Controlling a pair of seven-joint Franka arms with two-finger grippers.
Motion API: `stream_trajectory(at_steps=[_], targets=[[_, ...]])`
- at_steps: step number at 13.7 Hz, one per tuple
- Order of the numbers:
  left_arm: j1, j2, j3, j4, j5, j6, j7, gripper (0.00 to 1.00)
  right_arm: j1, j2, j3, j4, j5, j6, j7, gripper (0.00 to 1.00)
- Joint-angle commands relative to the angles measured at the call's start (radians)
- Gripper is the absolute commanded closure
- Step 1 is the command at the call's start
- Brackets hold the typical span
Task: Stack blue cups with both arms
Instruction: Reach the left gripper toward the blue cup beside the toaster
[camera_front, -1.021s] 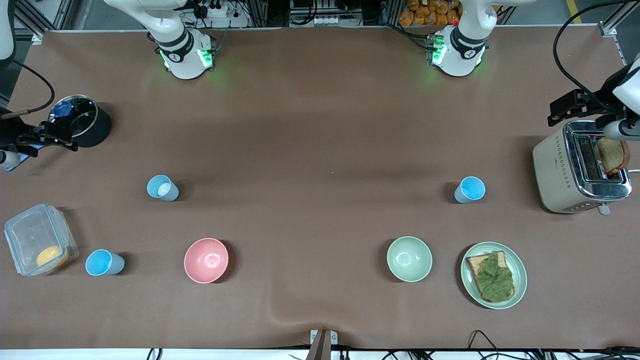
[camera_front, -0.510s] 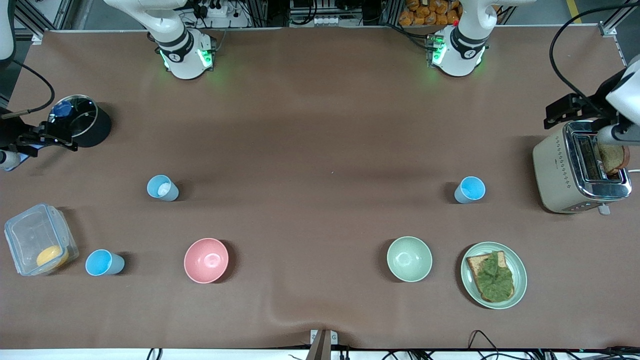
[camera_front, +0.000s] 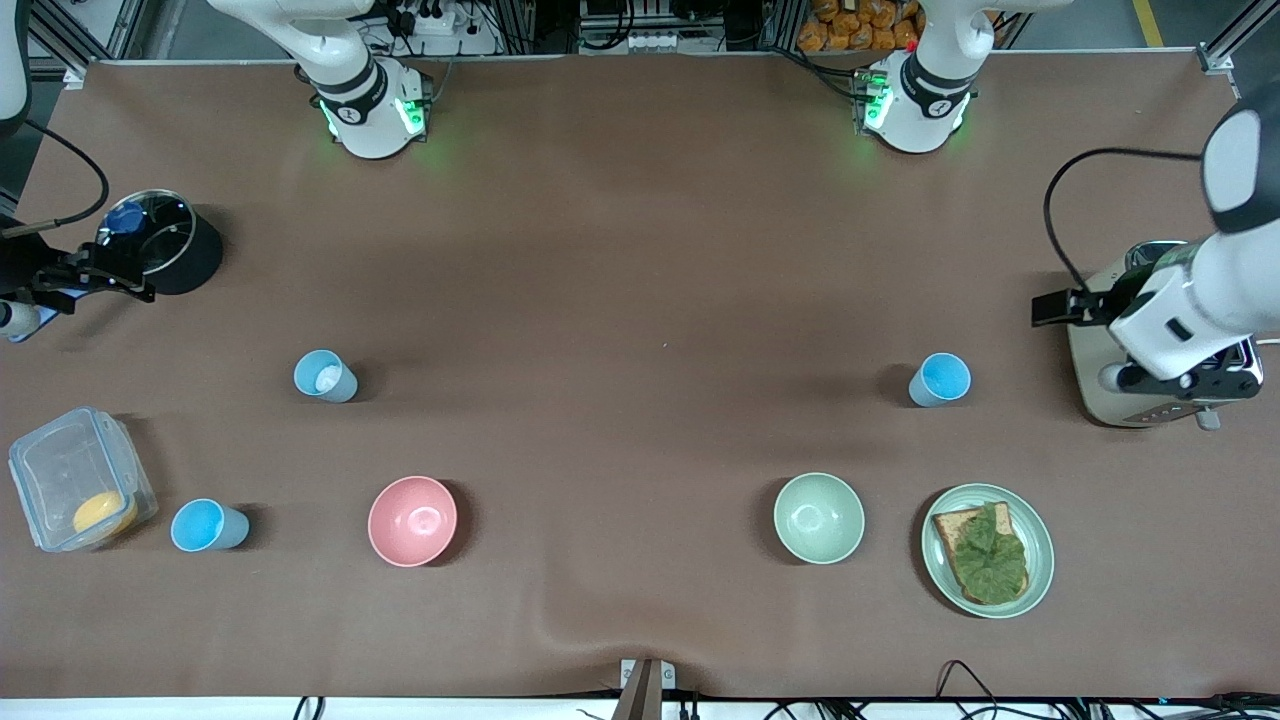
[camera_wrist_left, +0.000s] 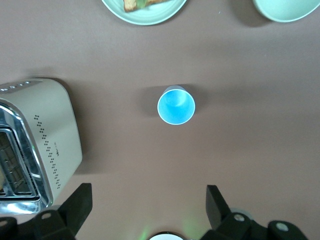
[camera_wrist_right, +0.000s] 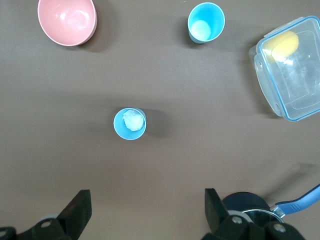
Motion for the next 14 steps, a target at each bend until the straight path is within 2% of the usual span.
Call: stream_trajectory(at_steps=[1, 6, 8, 14], targets=[[0.007, -0.085, 0.001, -0.167, -0.016, 0.136, -0.021, 0.0, -0.019, 0.003, 0.012, 0.014, 0.016, -0.016, 0.009, 0.0], [0.049, -0.181, -0.001, -0.401, -0.012, 0.353, -0.02, 0.0, -0.016, 0.003, 0.012, 0.014, 0.016, -0.017, 0.01, 0.0], [0.047, -0.185, -0.001, -0.466, -0.006, 0.417, -0.018, 0.0, -0.015, 0.003, 0.012, 0.013, 0.016, -0.017, 0.01, 0.0], [0.047, -0.176, -0.001, -0.526, -0.003, 0.486, -0.018, 0.0, -0.019, 0.005, 0.012, 0.014, 0.016, -0.016, 0.006, 0.0]])
